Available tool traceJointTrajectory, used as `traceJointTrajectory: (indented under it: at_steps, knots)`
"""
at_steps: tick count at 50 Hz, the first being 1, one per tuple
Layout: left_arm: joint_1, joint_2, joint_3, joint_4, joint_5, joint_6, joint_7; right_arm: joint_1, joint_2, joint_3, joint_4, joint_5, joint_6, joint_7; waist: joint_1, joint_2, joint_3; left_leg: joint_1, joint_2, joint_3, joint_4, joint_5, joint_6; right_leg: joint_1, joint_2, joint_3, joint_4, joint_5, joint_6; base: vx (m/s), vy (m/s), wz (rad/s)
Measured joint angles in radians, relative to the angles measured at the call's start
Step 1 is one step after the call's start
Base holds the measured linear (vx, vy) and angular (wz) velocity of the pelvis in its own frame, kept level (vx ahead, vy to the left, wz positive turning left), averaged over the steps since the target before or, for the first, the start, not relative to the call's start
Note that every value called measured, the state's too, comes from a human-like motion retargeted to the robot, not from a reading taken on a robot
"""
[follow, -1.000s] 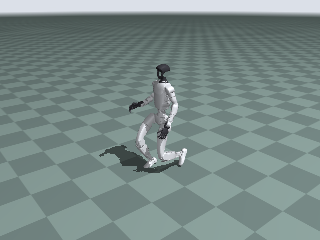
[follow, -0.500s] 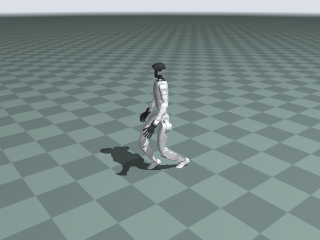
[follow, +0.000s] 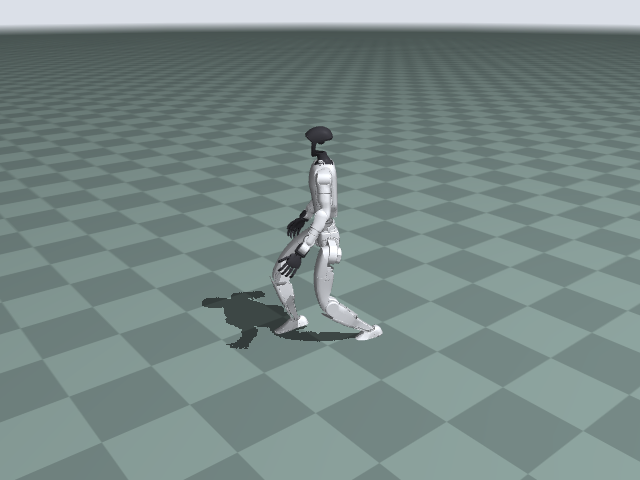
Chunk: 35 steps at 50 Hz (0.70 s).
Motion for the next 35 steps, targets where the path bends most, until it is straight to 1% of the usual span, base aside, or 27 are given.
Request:
traceJointTrajectory:
  at_steps: [3, 6, 9, 11, 17, 23, 28, 30, 33, 35]
  knots:
    - [0.015, 0.007, 0.011, -0.022, -0.031, -0.007, 0.002, 0.005, 0.008, 0.002, -0.006, 0.002, 0.001, 0.001, 0.016, 0.012, -0.007, 0.025, 0.018, -0.043, 0.029, 0.031, -0.029, 0.031, 0.026, -0.008, -0.024, 0.023, -0.001, 0.26, -0.19, -0.46]
    - [0.032, 0.012, 0.023, -0.045, -0.058, -0.01, 0.001, 0.002, 0.013, 0.009, -0.009, 0.0, 0.0, -0.005, 0.029, 0.025, -0.012, 0.042, 0.03, -0.095, 0.072, 0.068, -0.065, 0.065, 0.067, -0.025, -0.032, -0.029, -0.017, 0.29, -0.15, -0.49]
    - [0.045, 0.011, 0.029, -0.062, -0.076, -0.009, -0.007, -0.007, 0.016, 0.02, -0.007, -0.003, 0.0, -0.012, 0.041, 0.039, -0.016, 0.049, 0.046, -0.134, 0.116, 0.145, -0.113, 0.098, 0.107, -0.042, -0.044, -0.069, -0.032, 0.29, -0.09, -0.49]
    - [0.051, 0.008, 0.029, -0.068, -0.082, -0.008, -0.016, -0.015, 0.018, 0.026, -0.005, -0.003, 0.001, -0.017, 0.047, 0.048, -0.02, 0.047, 0.064, -0.143, 0.145, 0.196, -0.135, 0.118, 0.127, -0.049, -0.053, -0.09, -0.041, 0.27, -0.05, -0.42]
    - [0.063, -0.01, 0.018, -0.059, -0.084, -0.001, -0.046, -0.028, 0.022, 0.03, -0.007, 0.005, 0.003, -0.025, 0.056, 0.068, -0.03, 0.033, 0.113, -0.133, 0.207, 0.313, -0.151, 0.169, 0.159, -0.053, -0.079, -0.125, -0.049, 0.2, 0.0, -0.36]
    - [0.081, -0.033, 0.008, -0.021, -0.088, 0.007, -0.066, -0.032, 0.018, 0.014, -0.011, 0.032, 0.005, -0.034, 0.054, 0.077, -0.023, 0.027, 0.097, -0.123, 0.238, 0.371, -0.159, 0.197, 0.167, -0.039, -0.084, -0.131, -0.036, 0.07, 0.05, -0.39]
    - [0.071, -0.061, -0.006, 0.009, -0.098, 0.02, -0.089, -0.045, 0.023, 0.005, -0.039, 0.063, 0.006, -0.039, 0.043, 0.076, 0.003, 0.01, 0.066, -0.105, 0.251, 0.362, -0.138, 0.197, 0.176, -0.003, -0.071, -0.085, -0.001, -0.06, 0.1, -0.51]
    - [0.075, -0.073, -0.014, 0.023, -0.098, 0.025, -0.099, -0.032, 0.036, 0.004, -0.065, 0.077, 0.004, -0.041, 0.032, 0.076, 0.02, -0.005, 0.051, -0.099, 0.244, 0.329, -0.12, 0.187, 0.184, 0.019, -0.063, -0.046, 0.022, -0.14, 0.13, -0.67]
    - [0.081, -0.092, -0.033, 0.045, -0.086, 0.035, -0.108, -0.038, 0.036, 0.0, -0.105, 0.1, 0.002, -0.052, -0.002, 0.074, 0.055, -0.02, 0.027, -0.069, 0.216, 0.187, -0.054, 0.152, 0.202, 0.058, -0.041, 0.033, 0.067, -0.19, 0.12, -0.78]
    - [0.078, -0.1, -0.054, 0.061, -0.061, 0.038, -0.108, -0.048, 0.032, -0.003, -0.141, 0.114, -0.002, -0.061, -0.032, 0.07, 0.086, -0.021, 0.017, -0.039, 0.184, 0.079, -0.011, 0.12, 0.219, 0.064, -0.018, 0.088, 0.073, -0.22, 0.06, -0.88]
